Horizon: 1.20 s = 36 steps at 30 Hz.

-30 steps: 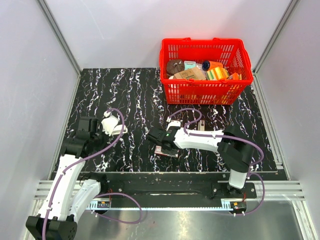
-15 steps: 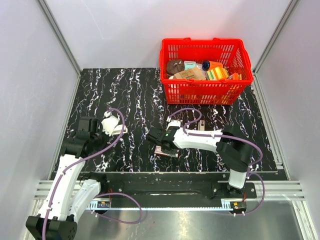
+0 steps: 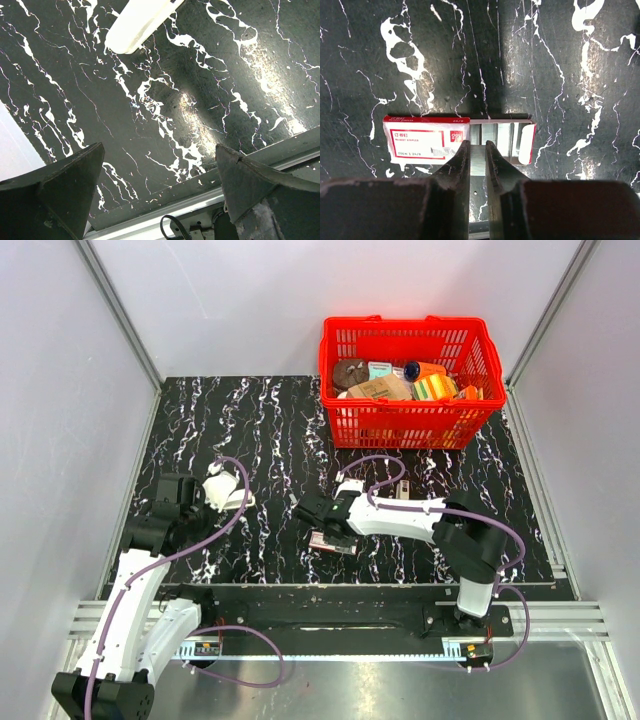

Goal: Unload the staples from the stapler

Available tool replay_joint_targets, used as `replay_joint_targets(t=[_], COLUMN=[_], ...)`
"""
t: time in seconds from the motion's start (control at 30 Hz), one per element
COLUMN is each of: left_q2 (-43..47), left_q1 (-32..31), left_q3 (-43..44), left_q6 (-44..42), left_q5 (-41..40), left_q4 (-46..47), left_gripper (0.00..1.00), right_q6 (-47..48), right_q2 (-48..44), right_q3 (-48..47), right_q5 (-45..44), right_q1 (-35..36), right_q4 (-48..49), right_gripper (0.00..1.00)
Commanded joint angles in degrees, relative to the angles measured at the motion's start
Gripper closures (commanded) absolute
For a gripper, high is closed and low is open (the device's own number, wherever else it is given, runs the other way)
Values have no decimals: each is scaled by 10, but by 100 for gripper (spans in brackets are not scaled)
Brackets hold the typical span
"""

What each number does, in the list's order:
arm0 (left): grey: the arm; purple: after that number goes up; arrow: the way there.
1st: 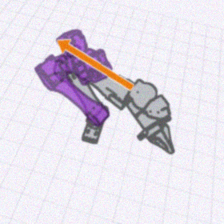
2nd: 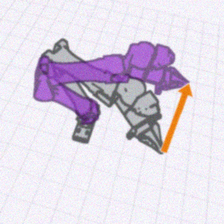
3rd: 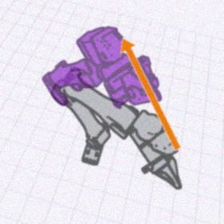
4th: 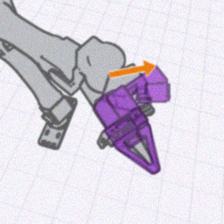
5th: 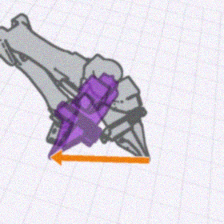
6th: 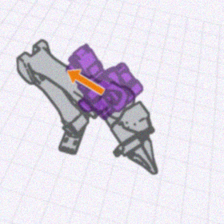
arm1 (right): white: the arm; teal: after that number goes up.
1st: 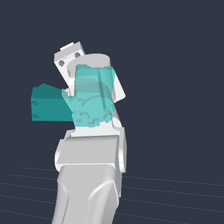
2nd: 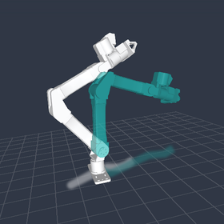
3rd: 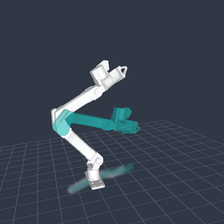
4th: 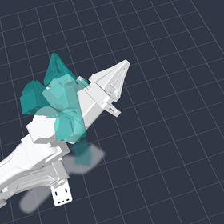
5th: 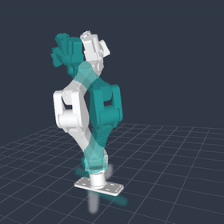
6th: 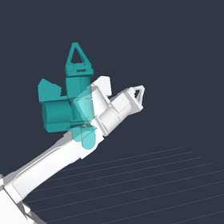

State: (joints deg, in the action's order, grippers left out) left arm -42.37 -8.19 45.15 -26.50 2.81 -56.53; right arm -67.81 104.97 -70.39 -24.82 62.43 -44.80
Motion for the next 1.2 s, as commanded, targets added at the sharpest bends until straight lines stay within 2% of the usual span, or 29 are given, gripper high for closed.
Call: replay_joint_targets(t=[0.0, 0.13, 0.27, 0.4, 0.5, 0.63, 0.73, 0.83, 0.97, 1.17], left_q2=[6, 5, 3, 1, 0, -3, -4, -4, -1, -10], left_q1=[2, 2, 2, 2, 3, 2, 2, 3, 2, 3], left_q3=[0, 0, 2, 8, 13, 16, 15, 18, 28, 55], left_q6=[3, 3, 3, 3, 0, 1, 2, 2, 5, 15], left_q5=[7, 5, 5, 5, 5, 9, 9, 7, 5, -9], left_q4=[8, 8, 6, 0, -1, -2, -2, -2, -4, -5], left_gripper=[1, 1, 1, 1, 1, 1, 1, 1, 1, 1], right_q6=[-5, -1, 9, 10, 16, 22, 33, 70, 203, 388], right_q2=[5, 5, 12, 12, 15, -1, -28, -50, -33, 58], right_q3=[1, 3, 0, -3, -6, -4, -1, -19, -77, -179], right_q5=[-10, -7, 3, 4, 7, 6, -5, -33, -34, 71], right_q1=[-10, -11, -12, -12, -12, -12, -12, -12, -16, -48], right_q4=[6, 11, 14, 9, 9, 9, 10, 16, 75, 162], right_gripper=[86, 84, 77, 47, 40, 40, 44, 45, 45, 42])
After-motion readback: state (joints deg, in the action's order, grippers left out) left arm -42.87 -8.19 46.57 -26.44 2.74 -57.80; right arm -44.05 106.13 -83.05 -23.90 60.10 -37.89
